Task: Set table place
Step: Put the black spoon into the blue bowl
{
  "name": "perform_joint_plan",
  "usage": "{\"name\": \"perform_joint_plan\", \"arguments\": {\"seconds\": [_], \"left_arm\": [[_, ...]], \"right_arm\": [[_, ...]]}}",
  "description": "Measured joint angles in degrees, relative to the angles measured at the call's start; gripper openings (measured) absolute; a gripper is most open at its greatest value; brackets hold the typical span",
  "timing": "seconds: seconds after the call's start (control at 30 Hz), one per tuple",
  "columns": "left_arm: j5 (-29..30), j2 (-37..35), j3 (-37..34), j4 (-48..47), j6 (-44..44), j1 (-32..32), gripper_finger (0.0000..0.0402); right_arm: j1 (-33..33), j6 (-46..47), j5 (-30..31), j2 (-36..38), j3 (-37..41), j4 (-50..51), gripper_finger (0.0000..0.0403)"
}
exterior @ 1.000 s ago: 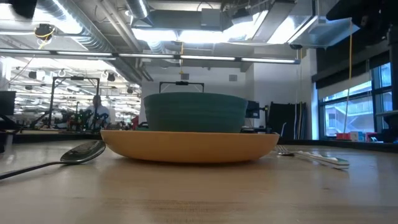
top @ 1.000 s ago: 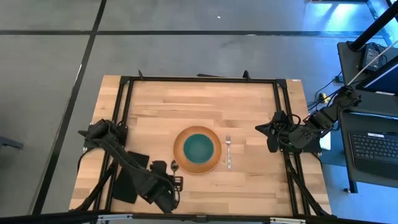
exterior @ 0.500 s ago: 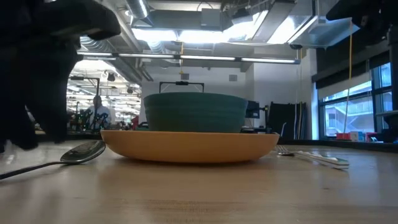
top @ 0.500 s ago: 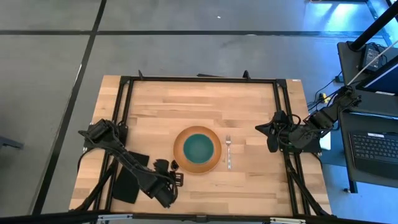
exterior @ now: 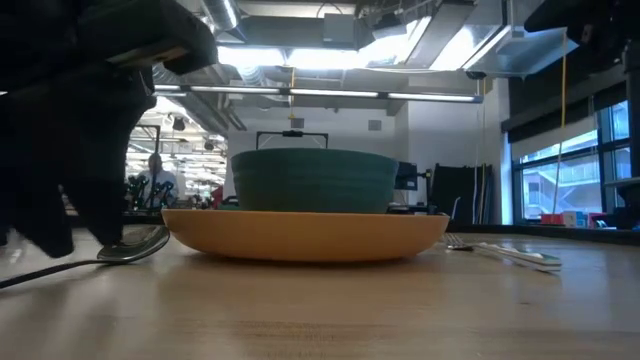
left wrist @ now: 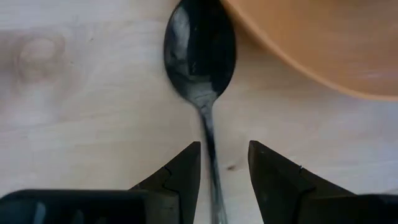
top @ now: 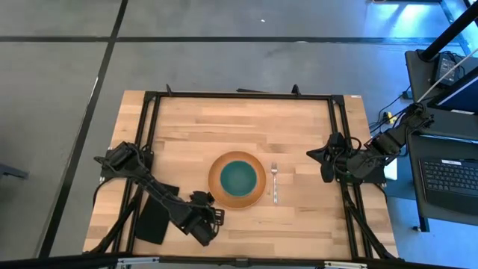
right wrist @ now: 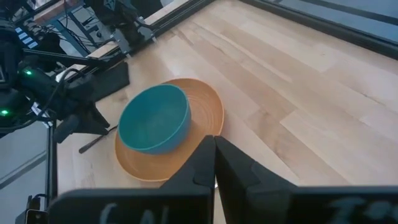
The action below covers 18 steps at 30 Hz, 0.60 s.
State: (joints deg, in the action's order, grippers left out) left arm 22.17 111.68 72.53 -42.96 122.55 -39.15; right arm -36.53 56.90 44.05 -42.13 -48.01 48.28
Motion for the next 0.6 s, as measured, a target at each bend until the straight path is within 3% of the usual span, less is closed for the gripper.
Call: {"name": "perform_joint_plan", "arguments": {"seconds": [0.6], "left_arm": [[-1.4, 4.2, 0.5, -1.0, 1.6, 1.3, 0.0126]], "right_arm": [[0.0, -0.2, 0.0, 0.0, 0.0, -0.1, 0.0012]]}}
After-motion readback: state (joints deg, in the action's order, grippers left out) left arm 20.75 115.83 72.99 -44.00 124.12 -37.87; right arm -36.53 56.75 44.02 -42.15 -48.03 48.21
